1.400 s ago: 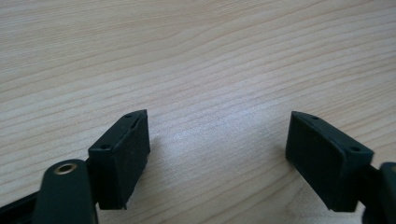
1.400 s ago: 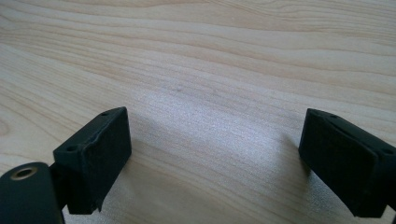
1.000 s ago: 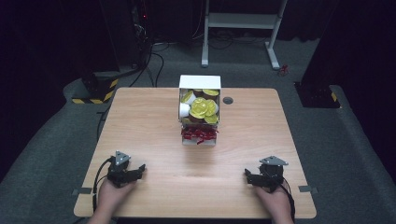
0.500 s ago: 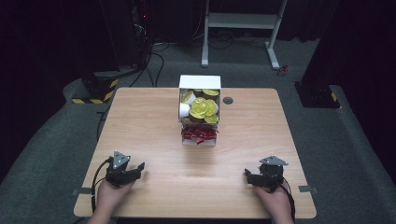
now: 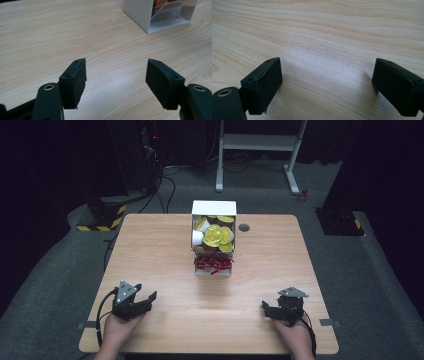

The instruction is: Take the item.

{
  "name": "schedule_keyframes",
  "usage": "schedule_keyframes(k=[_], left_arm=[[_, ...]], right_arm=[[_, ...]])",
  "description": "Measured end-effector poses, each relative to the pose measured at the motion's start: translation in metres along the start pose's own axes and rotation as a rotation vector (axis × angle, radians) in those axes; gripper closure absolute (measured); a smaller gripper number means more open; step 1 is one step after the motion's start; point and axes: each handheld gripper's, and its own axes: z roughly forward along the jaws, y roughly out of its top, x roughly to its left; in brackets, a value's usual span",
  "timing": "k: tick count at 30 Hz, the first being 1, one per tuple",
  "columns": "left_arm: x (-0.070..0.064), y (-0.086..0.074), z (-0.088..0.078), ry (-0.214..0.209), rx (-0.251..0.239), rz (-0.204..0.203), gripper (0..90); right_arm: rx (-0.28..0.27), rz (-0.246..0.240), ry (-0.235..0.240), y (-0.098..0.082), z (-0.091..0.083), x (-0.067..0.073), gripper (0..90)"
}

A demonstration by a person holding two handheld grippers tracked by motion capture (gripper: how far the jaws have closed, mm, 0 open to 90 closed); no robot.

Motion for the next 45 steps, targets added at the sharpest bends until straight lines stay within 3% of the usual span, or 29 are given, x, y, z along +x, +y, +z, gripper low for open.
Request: schedule_keyframes(k=[3, 6, 17, 30, 45], left_arm=[[-0.002, 0.011, -0.003, -0.010, -0.011, 0.000, 33.2], [-0.006, 0.026, -0.007, -0.029, -0.024, -0.027, 32.5], [-0.022, 0.064, -0.019, -0.072, -0.102, -0.032, 32.8], [-0.030, 0.087, -0.026, -0.078, -0.137, 0.001, 33.7], [-0.041, 0.098, -0.026, -0.103, -0.167, 0.011, 33.8]], right_arm=[[0.000, 0.000, 0.000, 0.000, 0.000, 0.000, 9.3], [-0.001, 0.000, -0.001, 0.000, 0.000, 0.000, 9.3], [-0.001, -0.005, 0.003, 0.000, 0.000, -0.001, 9.4], [-0.001, -0.005, 0.003, 0.000, 0.000, -0.001, 9.4], [-0.001, -0.006, 0.003, 0.000, 0.000, -0.001, 9.4]])
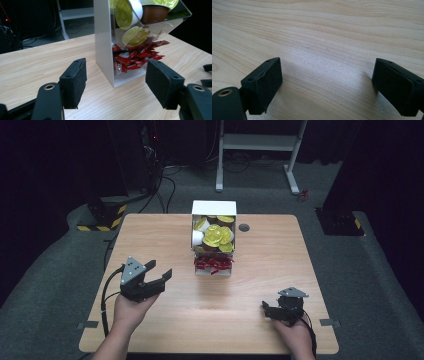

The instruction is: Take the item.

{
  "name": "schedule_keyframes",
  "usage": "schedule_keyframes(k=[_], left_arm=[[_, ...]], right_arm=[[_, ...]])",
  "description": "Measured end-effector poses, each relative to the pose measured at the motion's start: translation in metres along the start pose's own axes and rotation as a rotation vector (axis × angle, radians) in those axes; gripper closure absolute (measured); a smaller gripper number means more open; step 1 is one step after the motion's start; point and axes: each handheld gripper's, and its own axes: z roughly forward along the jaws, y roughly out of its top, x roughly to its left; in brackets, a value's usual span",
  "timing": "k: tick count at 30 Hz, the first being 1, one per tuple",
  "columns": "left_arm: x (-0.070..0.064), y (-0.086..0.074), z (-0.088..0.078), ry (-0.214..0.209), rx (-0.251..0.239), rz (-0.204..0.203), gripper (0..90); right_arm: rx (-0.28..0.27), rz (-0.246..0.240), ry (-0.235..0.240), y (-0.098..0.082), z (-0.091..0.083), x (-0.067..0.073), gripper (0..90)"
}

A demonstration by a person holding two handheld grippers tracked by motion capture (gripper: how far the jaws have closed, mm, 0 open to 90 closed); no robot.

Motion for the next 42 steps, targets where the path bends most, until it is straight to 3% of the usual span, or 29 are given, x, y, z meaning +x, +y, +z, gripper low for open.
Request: schedule_keyframes(k=[23, 32, 42], left_arm=[[-0.014, 0.019, 0.011, -0.038, -0.016, 0.008, 33.4], [-0.024, 0.027, 0.027, -0.050, -0.010, 0.040, 33.5], [-0.032, 0.043, 0.031, -0.055, -0.029, 0.052, 33.3]], right_arm=[[0.000, 0.003, 0.000, 0.000, 0.000, 0.000, 9.4], [-0.001, 0.002, 0.000, 0.000, 0.000, 0.000, 9.5], [-0.001, 0.005, 0.000, 0.000, 0.000, 0.000, 9.6]])
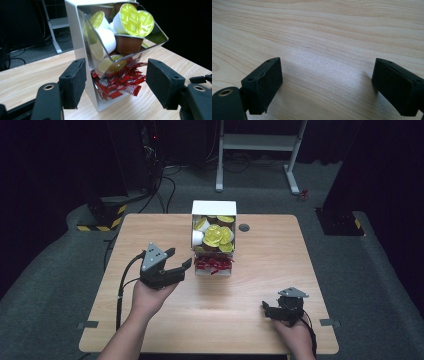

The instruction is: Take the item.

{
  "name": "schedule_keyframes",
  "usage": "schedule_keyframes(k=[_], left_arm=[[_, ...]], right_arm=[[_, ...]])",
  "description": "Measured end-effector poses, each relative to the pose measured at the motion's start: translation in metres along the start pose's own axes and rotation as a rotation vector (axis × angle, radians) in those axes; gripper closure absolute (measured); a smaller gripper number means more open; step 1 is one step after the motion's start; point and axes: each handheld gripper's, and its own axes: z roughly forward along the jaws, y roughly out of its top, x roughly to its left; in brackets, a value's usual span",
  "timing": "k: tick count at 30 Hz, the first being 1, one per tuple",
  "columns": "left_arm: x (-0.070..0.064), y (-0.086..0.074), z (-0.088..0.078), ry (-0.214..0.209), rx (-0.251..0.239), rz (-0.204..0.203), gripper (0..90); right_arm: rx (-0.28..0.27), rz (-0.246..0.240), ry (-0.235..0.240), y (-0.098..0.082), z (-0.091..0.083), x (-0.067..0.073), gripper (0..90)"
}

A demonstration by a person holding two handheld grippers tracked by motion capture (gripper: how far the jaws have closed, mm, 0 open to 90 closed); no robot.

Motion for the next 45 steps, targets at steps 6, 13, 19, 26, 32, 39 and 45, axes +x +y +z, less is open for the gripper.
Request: schedule_keyframes(k=[6, 13, 19, 26, 32, 39, 45], left_arm=[[-0.004, 0.011, 0.003, -0.006, -0.007, 0.014, 34.0], [-0.007, 0.018, 0.011, -0.015, 0.000, 0.015, 36.1], [-0.012, 0.027, 0.018, -0.022, -0.009, 0.024, 38.7], [-0.018, 0.037, 0.026, -0.012, -0.012, 0.034, 42.6], [-0.021, 0.044, 0.034, -0.001, -0.008, 0.039, 44.7], [-0.023, 0.052, 0.045, 0.016, -0.004, 0.068, 44.4], [-0.022, 0.057, 0.057, 0.033, -0.002, 0.065, 60.8]], right_arm=[[0.000, -0.007, 0.000, 0.000, 0.000, 0.000, 9.6], [0.000, -0.008, 0.001, 0.000, 0.000, -0.001, 9.6], [0.001, -0.008, 0.002, 0.000, 0.000, -0.001, 9.6], [0.001, -0.008, 0.003, 0.000, 0.000, -0.001, 9.7], [0.000, -0.009, 0.002, 0.000, 0.000, -0.001, 9.7], [0.001, -0.008, 0.003, 0.000, 0.000, -0.001, 9.7], [0.001, -0.008, 0.003, 0.000, 0.000, -0.001, 9.7]])
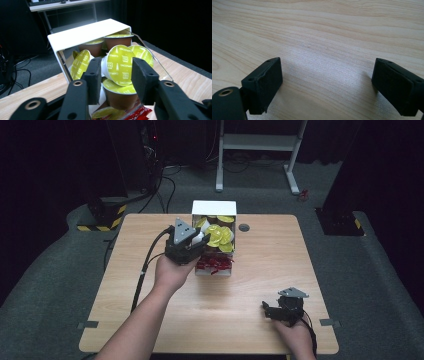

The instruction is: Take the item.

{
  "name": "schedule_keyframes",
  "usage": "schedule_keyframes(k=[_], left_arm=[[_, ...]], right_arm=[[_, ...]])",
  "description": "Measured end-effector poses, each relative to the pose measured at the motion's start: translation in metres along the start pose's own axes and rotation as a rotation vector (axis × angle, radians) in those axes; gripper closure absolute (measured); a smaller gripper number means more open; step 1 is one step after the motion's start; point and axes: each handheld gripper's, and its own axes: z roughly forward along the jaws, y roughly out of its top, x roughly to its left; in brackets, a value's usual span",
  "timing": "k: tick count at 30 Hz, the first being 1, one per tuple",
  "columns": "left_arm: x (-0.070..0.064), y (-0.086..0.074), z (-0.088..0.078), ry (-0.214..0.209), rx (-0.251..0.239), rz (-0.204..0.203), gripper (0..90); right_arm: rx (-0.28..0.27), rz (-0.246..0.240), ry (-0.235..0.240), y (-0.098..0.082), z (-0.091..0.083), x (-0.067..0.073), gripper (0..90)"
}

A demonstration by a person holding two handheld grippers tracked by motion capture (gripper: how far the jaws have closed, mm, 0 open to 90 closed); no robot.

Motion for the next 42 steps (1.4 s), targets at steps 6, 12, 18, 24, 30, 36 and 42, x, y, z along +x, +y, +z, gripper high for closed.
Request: schedule_keyframes(k=[6, 12, 18, 24, 30, 36, 42], left_arm=[[-0.003, -0.002, 0.007, 0.015, 0.011, 0.021, 65.5], [-0.007, -0.001, 0.013, 0.016, 0.016, 0.029, 70.2], [-0.005, 0.000, 0.023, 0.046, 0.043, 0.041, 66.9], [-0.003, 0.000, 0.022, 0.053, 0.040, 0.040, 54.6], [-0.008, 0.003, 0.019, 0.038, 0.027, 0.038, 43.0], [-0.011, 0.008, 0.028, 0.020, 0.064, 0.047, 32.2], [-0.012, 0.006, 0.042, 0.009, 0.100, 0.018, 28.1]], right_arm=[[-0.001, -0.004, 0.000, 0.000, 0.000, 0.000, 9.7], [-0.001, -0.006, 0.001, 0.000, 0.000, 0.000, 9.7], [-0.002, -0.005, 0.002, 0.000, 0.000, 0.000, 9.7], [-0.002, -0.004, 0.003, 0.000, 0.000, 0.000, 9.7], [-0.002, -0.005, 0.003, 0.000, 0.000, 0.000, 9.8], [-0.002, -0.005, 0.002, 0.000, 0.000, 0.000, 9.7], [-0.001, -0.004, 0.003, 0.000, 0.000, 0.000, 9.7]])
